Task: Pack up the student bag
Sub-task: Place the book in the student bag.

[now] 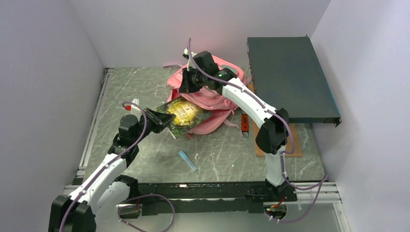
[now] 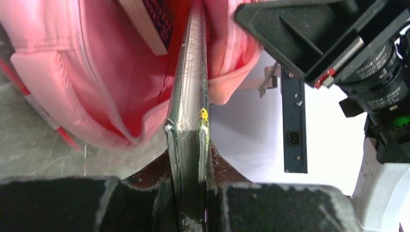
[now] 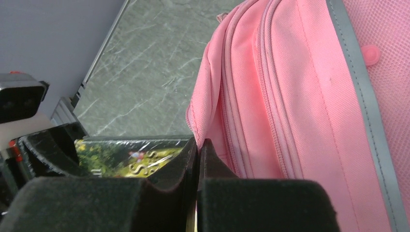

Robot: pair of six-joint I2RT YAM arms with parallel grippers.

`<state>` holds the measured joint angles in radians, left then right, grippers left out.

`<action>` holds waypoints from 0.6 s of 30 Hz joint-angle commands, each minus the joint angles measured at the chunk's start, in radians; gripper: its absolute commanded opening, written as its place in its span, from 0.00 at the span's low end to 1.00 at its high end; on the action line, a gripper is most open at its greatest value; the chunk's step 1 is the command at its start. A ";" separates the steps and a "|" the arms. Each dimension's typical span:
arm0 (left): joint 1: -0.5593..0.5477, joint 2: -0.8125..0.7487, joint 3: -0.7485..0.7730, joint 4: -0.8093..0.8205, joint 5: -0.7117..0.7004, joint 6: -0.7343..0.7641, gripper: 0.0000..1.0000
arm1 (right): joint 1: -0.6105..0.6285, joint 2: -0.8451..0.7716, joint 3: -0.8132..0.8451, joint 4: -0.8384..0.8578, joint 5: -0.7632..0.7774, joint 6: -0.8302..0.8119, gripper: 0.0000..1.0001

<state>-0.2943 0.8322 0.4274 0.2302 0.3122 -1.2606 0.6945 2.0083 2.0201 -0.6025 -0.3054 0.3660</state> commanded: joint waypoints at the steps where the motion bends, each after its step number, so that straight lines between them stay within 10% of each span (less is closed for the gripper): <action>1: -0.001 0.111 0.080 0.325 -0.028 -0.051 0.00 | 0.010 -0.093 0.091 0.132 -0.089 0.052 0.00; 10: -0.090 0.605 0.210 0.795 -0.222 -0.062 0.00 | 0.007 -0.095 0.114 0.103 -0.124 0.040 0.00; 18: -0.180 0.946 0.521 0.695 -0.419 -0.124 0.00 | -0.004 -0.096 0.112 0.079 -0.162 0.025 0.00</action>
<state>-0.4473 1.7210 0.7918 0.7868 0.0261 -1.3193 0.6922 2.0083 2.0674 -0.6277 -0.3843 0.3775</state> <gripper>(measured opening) 0.197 0.020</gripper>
